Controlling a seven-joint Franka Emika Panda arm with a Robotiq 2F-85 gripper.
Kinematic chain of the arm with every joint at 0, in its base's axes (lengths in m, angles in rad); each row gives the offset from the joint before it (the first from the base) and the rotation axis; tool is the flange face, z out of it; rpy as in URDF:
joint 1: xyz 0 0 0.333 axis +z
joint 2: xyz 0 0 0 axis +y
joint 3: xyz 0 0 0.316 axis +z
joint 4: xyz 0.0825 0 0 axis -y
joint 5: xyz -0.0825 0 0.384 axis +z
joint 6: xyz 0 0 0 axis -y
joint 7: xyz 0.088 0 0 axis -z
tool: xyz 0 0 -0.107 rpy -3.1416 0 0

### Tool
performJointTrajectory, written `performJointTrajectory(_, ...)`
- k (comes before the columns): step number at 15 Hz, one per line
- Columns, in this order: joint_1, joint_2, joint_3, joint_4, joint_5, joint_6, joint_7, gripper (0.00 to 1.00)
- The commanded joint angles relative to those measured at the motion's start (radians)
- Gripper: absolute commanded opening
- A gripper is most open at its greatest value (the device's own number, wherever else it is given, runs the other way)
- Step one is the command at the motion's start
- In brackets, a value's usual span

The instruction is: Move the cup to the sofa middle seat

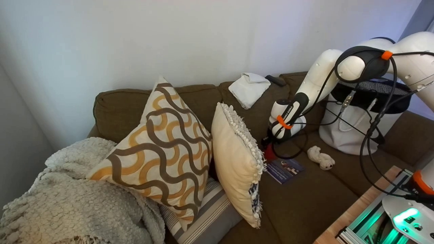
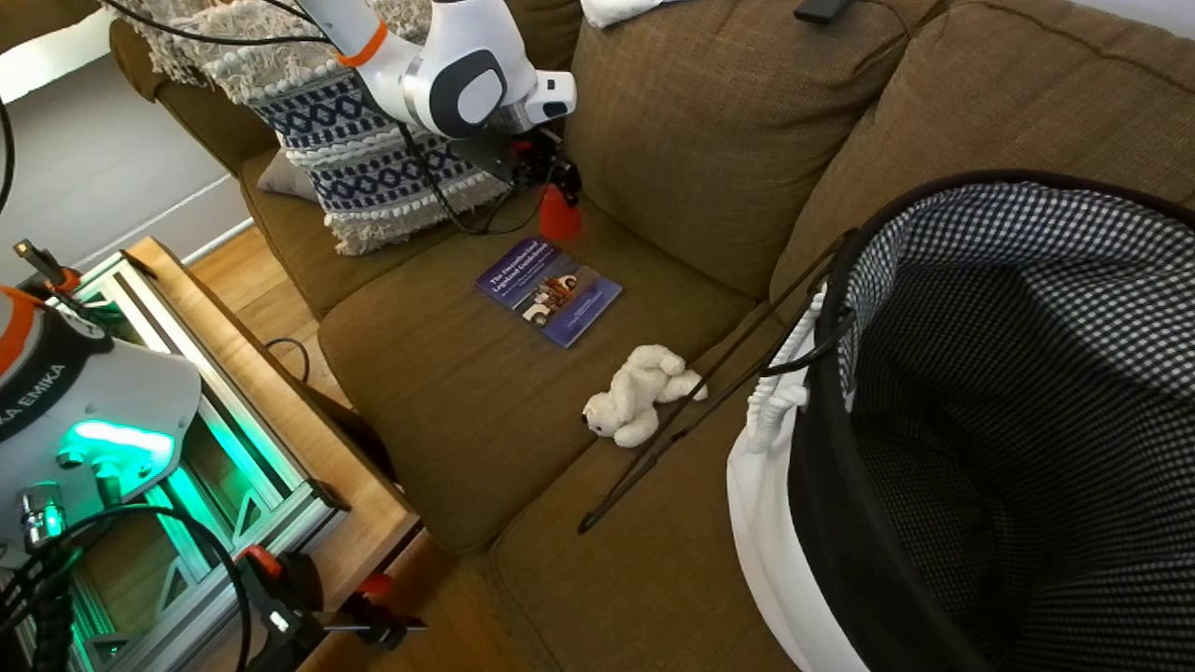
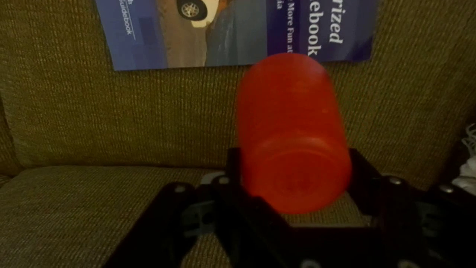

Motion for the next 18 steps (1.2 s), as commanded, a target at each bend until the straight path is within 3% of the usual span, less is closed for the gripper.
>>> performJointTrajectory(1, -0.02, 0.082, 0.015, 0.102, 0.015, -0.001, 0.009, 0.43)
performJointTrajectory(4, -0.057, 0.124, 0.059, 0.165, 0.02, -0.023, -0.011, 0.43)
performJointTrajectory(5, -0.071, 0.126, 0.078, 0.175, 0.019, -0.053, -0.022, 0.92)
performJointTrajectory(7, -0.065, 0.114, 0.081, 0.174, 0.015, -0.115, -0.02, 0.97)
performJointTrajectory(10, 0.013, -0.006, 0.004, 0.049, 0.01, -0.122, 0.055, 1.0)
performJointTrajectory(12, 0.048, -0.117, -0.024, -0.079, 0.001, -0.032, 0.065, 1.0)
performJointTrajectory(16, 0.067, -0.288, -0.006, -0.259, -0.026, 0.176, -0.008, 1.0)
performJointTrajectory(17, 0.055, -0.177, -0.007, -0.116, 0.0, 0.108, 0.009, 1.0)
performJointTrajectory(18, 0.063, -0.219, -0.005, -0.162, 0.0, 0.139, -0.002, 1.0)
